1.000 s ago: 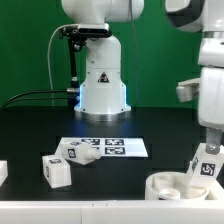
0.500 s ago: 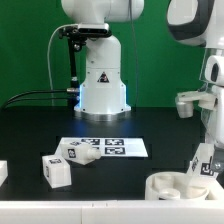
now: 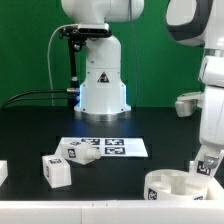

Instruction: Assemble stool

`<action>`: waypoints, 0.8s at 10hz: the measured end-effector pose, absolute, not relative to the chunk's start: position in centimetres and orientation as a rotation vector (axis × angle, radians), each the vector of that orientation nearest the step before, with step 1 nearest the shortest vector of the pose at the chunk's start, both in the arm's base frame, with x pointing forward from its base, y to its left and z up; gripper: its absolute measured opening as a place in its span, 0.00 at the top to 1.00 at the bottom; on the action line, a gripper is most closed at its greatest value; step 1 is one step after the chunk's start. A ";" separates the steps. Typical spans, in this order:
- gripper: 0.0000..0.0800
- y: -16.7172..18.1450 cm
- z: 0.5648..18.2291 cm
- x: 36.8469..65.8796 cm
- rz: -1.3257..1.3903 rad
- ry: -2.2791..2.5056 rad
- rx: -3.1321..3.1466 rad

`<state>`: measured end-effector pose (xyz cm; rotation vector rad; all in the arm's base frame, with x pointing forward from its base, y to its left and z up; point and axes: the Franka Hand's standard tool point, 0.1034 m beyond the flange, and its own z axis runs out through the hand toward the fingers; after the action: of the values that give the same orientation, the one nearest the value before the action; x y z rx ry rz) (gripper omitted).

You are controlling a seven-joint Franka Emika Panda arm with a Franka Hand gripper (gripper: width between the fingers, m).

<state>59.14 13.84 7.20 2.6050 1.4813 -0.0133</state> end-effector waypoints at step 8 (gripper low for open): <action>0.58 12.7 7.6 59.5 -0.008 0.001 3.096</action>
Offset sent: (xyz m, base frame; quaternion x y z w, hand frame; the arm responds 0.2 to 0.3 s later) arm -0.0041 -0.0049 0.0039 0.0318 -0.0032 0.4017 0.9152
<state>59.45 12.70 7.63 3.0959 0.0013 -0.0077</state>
